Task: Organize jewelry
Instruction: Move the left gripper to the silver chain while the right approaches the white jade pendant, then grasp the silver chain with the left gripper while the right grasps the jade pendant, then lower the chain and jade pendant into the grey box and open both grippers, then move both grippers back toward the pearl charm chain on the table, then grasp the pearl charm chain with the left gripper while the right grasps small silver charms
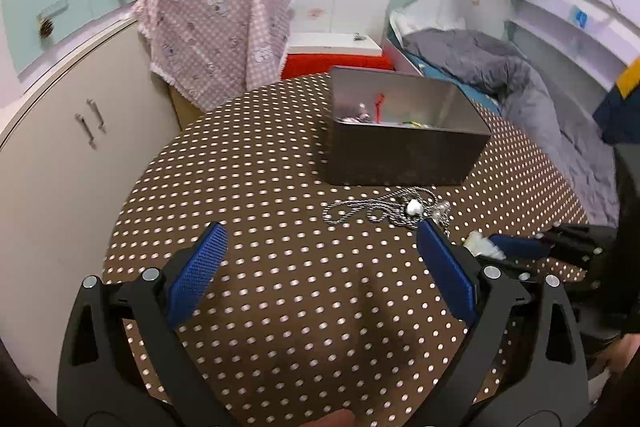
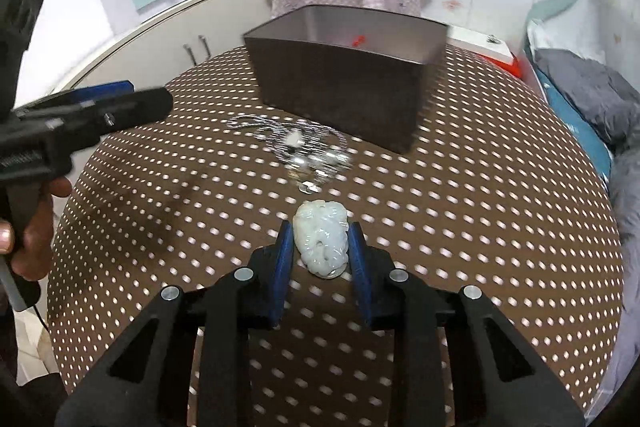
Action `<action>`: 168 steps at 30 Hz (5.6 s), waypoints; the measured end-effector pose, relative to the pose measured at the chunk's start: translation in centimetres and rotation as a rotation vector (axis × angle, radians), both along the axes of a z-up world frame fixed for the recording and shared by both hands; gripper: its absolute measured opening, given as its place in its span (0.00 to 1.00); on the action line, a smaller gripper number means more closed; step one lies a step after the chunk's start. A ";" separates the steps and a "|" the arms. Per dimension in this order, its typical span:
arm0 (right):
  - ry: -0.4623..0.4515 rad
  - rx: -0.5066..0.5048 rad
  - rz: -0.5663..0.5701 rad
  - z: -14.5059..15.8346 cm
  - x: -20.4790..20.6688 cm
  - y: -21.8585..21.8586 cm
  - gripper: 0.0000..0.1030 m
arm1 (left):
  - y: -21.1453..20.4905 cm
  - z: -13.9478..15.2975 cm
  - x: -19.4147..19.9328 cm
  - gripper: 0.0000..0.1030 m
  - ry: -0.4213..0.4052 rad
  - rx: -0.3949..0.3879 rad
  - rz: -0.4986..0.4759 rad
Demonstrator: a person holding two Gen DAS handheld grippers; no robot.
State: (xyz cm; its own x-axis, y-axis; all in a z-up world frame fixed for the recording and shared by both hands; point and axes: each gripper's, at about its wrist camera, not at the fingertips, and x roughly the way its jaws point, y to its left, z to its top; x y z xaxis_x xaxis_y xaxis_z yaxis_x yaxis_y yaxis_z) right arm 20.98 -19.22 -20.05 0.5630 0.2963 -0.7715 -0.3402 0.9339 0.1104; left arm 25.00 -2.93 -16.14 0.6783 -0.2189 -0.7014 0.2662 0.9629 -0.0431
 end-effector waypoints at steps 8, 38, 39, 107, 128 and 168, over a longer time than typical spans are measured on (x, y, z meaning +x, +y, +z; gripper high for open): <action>0.003 0.006 -0.013 0.0 -0.2 -0.8 0.25 | -3.6 -2.0 2.8 0.91 0.029 0.084 -0.061; -0.011 0.012 -0.005 0.2 -0.6 -1.3 0.26 | -2.5 -3.9 3.6 0.18 0.118 -0.022 -0.129; -0.014 0.018 -0.007 0.4 -0.7 -1.4 0.26 | -2.3 -3.7 3.6 0.18 0.125 -0.043 -0.131; -0.258 0.254 -0.200 15.1 5.1 -6.8 0.92 | 1.6 12.8 0.2 0.94 -0.264 -0.106 0.062; -0.206 0.104 -0.257 10.0 -0.9 -6.4 0.92 | -0.4 6.1 -4.6 0.94 -0.167 -0.058 0.033; -0.008 0.059 -0.195 2.1 2.5 -4.3 0.92 | -3.0 -3.7 0.1 0.13 0.107 -0.031 -0.069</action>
State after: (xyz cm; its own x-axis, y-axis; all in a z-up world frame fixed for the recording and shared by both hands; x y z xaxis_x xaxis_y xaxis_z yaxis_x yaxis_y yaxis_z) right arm 23.49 -23.49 -17.98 0.6203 0.2260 -0.7511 -0.1551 0.9740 0.1650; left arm 25.10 -5.92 -19.81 0.5821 -0.2856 -0.7613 0.3243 0.9401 -0.1047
